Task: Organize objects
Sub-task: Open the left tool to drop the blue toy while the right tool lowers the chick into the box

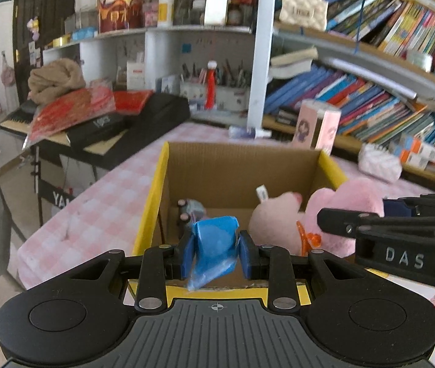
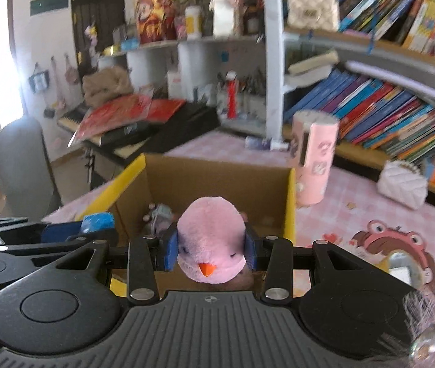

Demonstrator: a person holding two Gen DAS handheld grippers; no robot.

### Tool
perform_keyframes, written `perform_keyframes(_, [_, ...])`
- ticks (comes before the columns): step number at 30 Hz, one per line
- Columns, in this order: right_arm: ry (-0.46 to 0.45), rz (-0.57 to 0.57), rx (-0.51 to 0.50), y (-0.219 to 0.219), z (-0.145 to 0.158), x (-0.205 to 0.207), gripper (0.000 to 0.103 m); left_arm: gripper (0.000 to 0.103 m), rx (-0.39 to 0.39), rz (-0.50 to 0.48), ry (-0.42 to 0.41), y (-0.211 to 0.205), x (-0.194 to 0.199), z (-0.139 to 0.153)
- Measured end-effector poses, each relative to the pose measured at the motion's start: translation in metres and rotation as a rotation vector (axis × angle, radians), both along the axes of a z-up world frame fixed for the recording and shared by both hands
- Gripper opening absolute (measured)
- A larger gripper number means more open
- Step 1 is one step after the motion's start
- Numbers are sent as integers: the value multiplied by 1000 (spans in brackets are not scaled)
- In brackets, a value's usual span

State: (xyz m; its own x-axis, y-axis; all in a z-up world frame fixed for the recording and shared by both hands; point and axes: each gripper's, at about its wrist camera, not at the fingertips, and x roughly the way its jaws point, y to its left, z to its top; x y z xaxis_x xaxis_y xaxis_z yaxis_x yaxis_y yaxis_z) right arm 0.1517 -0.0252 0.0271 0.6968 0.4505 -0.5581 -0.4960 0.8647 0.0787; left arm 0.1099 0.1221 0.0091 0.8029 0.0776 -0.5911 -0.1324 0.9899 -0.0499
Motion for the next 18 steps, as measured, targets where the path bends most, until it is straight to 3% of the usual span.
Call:
perform_keyframes(11, [126,120,-57,14,-32,34,39,27,42,17,94,-2,26,-15])
perform_keyframes(18, [165,169,-55,19,-39,44,39,26,46,40,105,2,34,-17])
